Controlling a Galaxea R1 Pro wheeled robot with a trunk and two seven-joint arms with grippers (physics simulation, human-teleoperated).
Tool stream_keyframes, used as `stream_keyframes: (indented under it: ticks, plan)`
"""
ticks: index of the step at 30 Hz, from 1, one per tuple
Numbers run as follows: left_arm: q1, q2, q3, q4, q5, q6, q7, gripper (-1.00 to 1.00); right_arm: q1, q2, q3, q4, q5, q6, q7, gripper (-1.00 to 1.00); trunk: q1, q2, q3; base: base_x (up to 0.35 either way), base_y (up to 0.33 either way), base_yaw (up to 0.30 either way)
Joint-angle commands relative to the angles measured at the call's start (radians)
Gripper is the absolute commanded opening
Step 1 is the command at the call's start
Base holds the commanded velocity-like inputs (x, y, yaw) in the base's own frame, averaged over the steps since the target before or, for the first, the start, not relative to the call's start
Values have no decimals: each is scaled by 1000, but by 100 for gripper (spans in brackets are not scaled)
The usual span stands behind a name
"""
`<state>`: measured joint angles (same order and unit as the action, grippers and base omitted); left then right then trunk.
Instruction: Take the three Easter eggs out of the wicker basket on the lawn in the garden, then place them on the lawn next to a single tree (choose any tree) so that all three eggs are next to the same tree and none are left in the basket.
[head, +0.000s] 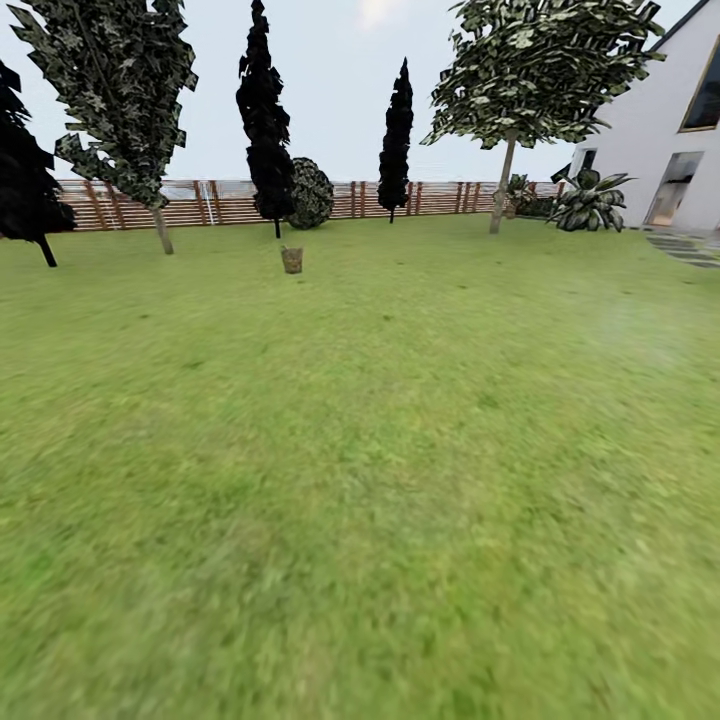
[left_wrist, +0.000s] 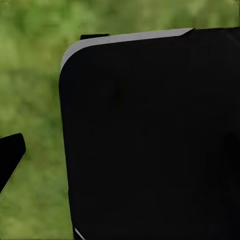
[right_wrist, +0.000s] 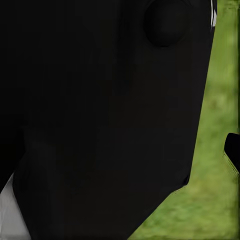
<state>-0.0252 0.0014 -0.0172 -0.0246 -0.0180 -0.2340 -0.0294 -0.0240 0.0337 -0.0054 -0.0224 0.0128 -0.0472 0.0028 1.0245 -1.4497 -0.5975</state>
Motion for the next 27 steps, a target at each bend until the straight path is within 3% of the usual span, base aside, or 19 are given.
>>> stream_keyframes:
  ticks: [1,27]
  plan:
    - [-1,0,-1,1,-2,-4,-1,100,-1,0,-1,1,1,-3,0,100,1,0,-1,339,0,1]
    - [-1,0,-1,1,-2,-3,-1,100,-1,0,-1,1,2,-3,0,100,1,0,-2,339,0,26]
